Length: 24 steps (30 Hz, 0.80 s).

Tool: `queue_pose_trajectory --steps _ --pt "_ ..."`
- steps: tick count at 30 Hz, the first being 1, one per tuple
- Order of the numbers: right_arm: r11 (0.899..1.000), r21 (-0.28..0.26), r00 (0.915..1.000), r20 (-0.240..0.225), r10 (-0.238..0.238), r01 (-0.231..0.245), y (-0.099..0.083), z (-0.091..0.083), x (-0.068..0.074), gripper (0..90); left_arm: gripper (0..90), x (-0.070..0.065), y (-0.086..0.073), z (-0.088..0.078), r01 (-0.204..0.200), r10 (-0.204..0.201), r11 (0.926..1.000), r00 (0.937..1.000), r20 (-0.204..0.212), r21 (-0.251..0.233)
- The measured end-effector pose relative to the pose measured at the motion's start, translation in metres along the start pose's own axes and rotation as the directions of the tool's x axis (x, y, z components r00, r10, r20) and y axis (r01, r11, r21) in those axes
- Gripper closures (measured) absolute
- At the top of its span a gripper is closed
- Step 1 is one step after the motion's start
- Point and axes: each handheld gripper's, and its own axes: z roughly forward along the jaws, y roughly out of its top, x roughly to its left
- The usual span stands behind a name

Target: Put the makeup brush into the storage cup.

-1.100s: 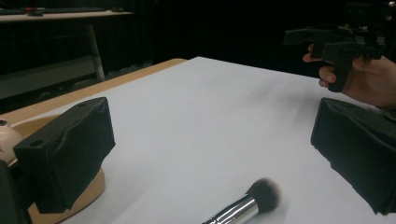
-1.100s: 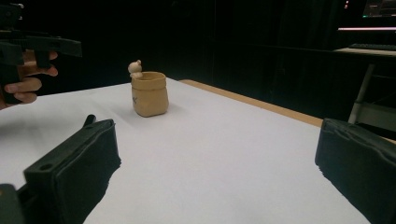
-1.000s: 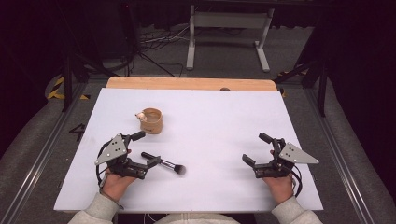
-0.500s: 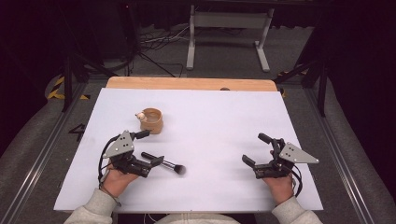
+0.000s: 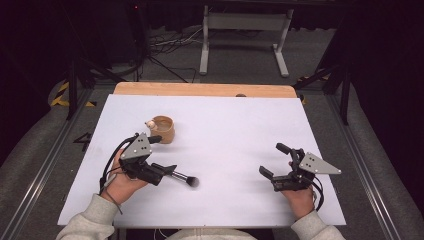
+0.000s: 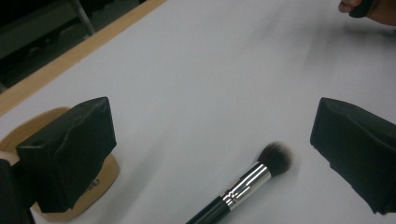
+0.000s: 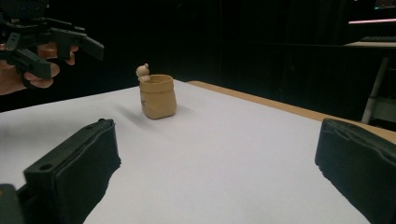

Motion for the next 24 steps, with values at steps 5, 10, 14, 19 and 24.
queue_pose_trajectory --steps 5,10,14,19,24 --pt "1.000 0.005 0.9999 0.001 0.010 -0.010 -0.001 0.001 -0.001 0.0 1.0 0.000 0.005 0.003 -0.008 0.008 0.9991 1.0000 0.002 0.043" --pt "1.000 0.008 1.0000 -0.001 0.007 -0.007 -0.001 0.001 0.000 0.0 1.4 0.001 0.009 0.006 -0.010 0.010 0.9948 1.0000 0.001 0.101" --pt "1.000 0.011 0.9999 0.005 0.011 -0.011 -0.002 0.000 0.000 0.0 2.0 0.002 0.012 0.009 -0.006 0.006 0.9853 1.0000 0.003 0.171" --pt "1.000 0.014 0.9999 0.007 0.010 -0.010 -0.002 0.000 0.000 0.0 1.4 0.004 0.016 0.016 -0.011 0.007 0.9631 0.9999 0.016 0.269" --pt "1.000 0.015 0.9999 0.011 0.012 -0.012 -0.003 0.000 0.000 0.0 1.6 0.004 0.020 0.018 -0.034 0.029 0.9473 0.9994 0.020 0.319"
